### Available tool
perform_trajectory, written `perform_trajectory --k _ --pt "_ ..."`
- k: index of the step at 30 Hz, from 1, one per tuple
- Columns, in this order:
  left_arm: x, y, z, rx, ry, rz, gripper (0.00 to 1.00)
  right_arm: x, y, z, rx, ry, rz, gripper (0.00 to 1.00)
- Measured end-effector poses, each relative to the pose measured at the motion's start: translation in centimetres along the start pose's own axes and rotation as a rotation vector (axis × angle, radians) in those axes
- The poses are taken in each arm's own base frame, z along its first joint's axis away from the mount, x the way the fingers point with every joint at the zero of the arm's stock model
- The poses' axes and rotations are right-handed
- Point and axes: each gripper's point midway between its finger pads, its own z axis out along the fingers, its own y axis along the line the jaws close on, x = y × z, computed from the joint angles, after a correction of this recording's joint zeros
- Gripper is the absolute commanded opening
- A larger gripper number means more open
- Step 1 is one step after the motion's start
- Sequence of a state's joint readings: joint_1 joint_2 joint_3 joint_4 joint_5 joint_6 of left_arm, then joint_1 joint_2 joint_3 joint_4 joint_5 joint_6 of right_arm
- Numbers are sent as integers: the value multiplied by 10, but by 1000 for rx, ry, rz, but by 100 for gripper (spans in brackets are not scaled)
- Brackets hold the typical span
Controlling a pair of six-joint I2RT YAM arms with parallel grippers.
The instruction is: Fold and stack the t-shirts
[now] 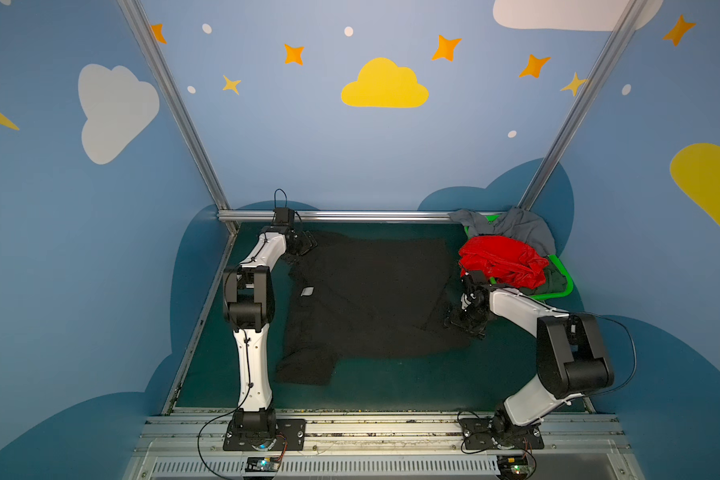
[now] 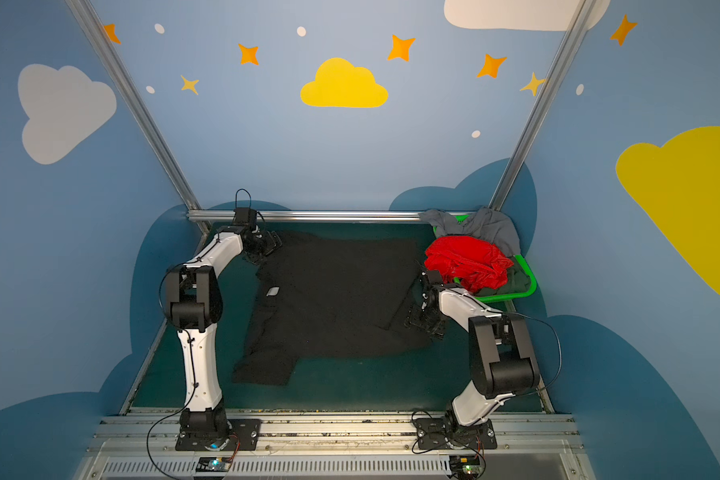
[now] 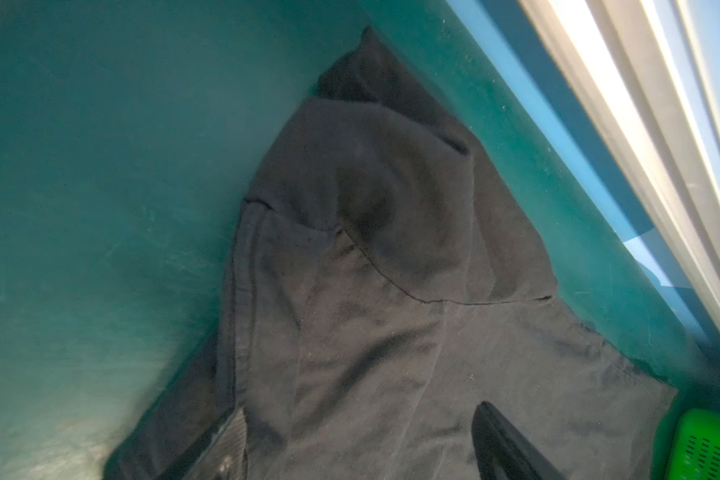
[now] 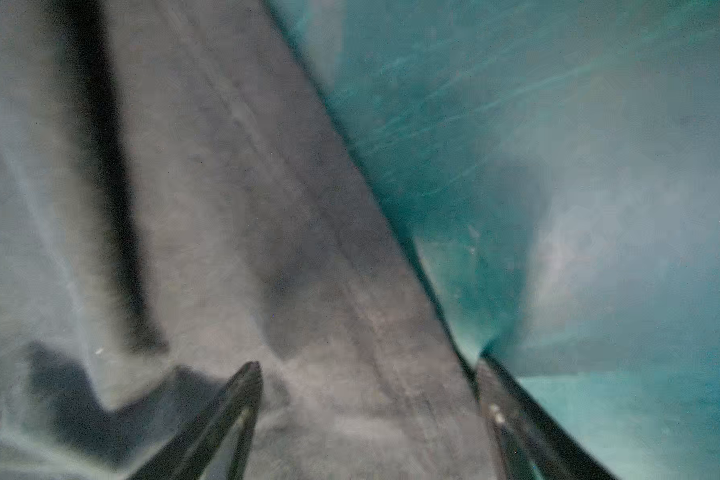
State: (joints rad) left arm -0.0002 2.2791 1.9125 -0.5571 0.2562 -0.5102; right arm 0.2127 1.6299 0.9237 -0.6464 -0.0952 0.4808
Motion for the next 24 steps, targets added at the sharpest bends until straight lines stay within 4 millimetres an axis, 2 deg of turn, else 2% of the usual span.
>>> perform_trajectory --k 6,10,13,16,24 --pt "1 0 1 4 3 -1 83 -2 0 3 19 -10 0 47" --pt "3 1 2 3 7 -3 83 -4 8 5 5 -19 -17 21" --pt "3 1 2 5 8 -3 82 -5 12 7 -3 -24 -26 8" --pt "2 0 2 7 7 -3 81 -5 13 7 -5 -24 -27 2" --pt "3 -3 2 23 9 -8 81 -3 12 6 -4 -35 -28 0"
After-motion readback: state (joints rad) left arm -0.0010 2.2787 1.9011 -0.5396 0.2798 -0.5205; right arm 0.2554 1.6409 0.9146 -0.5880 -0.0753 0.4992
